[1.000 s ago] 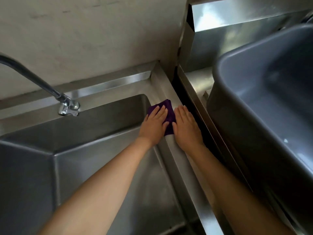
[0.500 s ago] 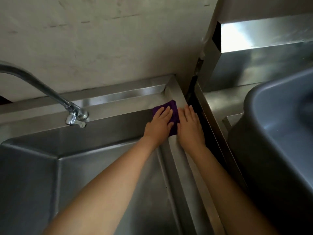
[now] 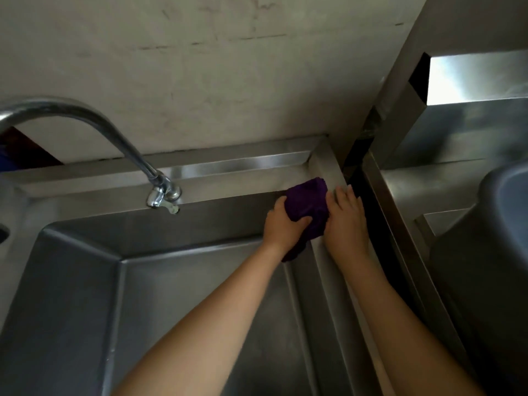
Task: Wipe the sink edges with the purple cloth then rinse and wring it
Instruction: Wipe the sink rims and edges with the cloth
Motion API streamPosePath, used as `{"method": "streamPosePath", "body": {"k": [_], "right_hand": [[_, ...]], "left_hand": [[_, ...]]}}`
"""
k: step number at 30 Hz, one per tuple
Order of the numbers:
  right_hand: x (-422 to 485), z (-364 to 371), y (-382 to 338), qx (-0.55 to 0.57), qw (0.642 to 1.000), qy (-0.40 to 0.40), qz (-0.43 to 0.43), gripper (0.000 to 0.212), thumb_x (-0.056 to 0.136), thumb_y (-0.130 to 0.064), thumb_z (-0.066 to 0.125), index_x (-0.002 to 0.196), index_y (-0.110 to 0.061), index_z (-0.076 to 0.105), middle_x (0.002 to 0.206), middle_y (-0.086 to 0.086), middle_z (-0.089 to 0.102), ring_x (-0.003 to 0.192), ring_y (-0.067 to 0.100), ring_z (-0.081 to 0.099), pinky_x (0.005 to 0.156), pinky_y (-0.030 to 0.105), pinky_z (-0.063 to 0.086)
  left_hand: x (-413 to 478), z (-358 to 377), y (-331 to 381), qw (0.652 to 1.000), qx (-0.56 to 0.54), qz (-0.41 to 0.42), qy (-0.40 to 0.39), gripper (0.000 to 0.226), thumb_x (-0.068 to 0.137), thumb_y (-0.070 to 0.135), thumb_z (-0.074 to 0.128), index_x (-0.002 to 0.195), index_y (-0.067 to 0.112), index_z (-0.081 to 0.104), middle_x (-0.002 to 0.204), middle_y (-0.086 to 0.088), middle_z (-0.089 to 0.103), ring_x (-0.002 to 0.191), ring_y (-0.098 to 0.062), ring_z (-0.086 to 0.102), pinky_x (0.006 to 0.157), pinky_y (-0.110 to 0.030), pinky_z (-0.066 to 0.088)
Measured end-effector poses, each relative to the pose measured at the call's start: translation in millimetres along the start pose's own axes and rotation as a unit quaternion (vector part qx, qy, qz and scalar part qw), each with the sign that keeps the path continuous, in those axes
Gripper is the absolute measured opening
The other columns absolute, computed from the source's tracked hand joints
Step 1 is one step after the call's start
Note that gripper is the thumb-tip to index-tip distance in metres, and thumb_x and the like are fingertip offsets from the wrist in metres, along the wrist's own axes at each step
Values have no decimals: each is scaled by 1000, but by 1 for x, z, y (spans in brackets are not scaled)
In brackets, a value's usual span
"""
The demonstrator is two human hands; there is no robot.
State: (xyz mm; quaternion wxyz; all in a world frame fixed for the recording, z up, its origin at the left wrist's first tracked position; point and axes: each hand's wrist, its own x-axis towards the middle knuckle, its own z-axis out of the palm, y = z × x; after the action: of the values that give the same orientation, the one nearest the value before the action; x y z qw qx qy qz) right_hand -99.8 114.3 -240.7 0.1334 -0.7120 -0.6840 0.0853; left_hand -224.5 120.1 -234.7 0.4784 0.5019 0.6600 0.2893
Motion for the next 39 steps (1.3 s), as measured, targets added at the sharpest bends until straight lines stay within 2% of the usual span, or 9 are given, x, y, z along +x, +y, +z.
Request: {"method": "streamPosePath", "body": {"k": [7,13,16,18,20,25,29,35,39], "right_hand": [[-18,-4,-30,277,945,-144,-101,72,89,-23,56,148,-27,16,157,-9,12,144,7,5,118,30,12],[7,2,-59,369,924,-75,-63,60,80,-15,69,133,-20,43,134,2,49,120,15,48,95,19,40],[15,8,-72,400,916,-17,-10,49,79,-7,67,124,-17,52,124,2,56,112,16,54,85,11,41],[22,10,-77,386,922,22,0,46,80,-4,65,123,-14,53,122,1,56,110,14,52,82,4,37],[32,15,-86,338,938,48,-59,48,77,3,63,122,-10,54,121,6,56,112,22,51,88,9,35],[52,38,-138,262,935,-80,-224,63,74,10,56,133,-8,45,141,13,42,133,26,34,111,28,25],[65,57,-157,192,934,-151,-263,69,75,-18,63,139,-14,38,148,9,30,137,28,24,113,39,27],[65,58,-137,108,947,-70,-294,54,79,-22,61,131,-14,49,141,9,45,129,26,41,106,41,38],[60,53,-107,123,975,-10,-184,50,79,-18,62,128,-12,52,137,11,49,126,28,44,102,41,41]], "left_hand": [[-4,-28,4,965,-251,-72,13,42,81,5,63,121,14,60,113,-11,67,106,-24,63,89,-32,52],[-12,-67,-3,907,-418,-18,-40,31,92,12,50,122,9,58,105,-6,67,96,-14,63,87,-25,51],[-11,-86,-30,989,-61,79,114,37,93,28,51,127,14,55,129,-5,58,123,-16,50,109,-31,35],[-10,-101,-57,940,251,101,208,57,94,30,47,143,6,30,152,-11,30,143,-24,21,119,-32,14],[-9,-112,-76,908,364,76,191,74,93,30,46,148,7,3,159,-10,-1,146,-24,-7,119,-33,-2],[3,-126,-88,898,409,51,152,89,86,28,53,148,11,-8,157,-6,-16,144,-20,-18,117,-33,-7],[9,-134,-87,911,389,70,114,96,83,36,57,148,10,-9,156,-4,-19,143,-19,-21,118,-34,-6],[9,-134,-92,907,397,84,111,95,83,51,50,148,11,-8,157,-5,-17,143,-17,-22,119,-36,-5],[11,-130,-92,898,412,84,130,91,83,68,21,147,12,-11,156,-6,-19,142,-17,-25,115,-33,-12]]}}
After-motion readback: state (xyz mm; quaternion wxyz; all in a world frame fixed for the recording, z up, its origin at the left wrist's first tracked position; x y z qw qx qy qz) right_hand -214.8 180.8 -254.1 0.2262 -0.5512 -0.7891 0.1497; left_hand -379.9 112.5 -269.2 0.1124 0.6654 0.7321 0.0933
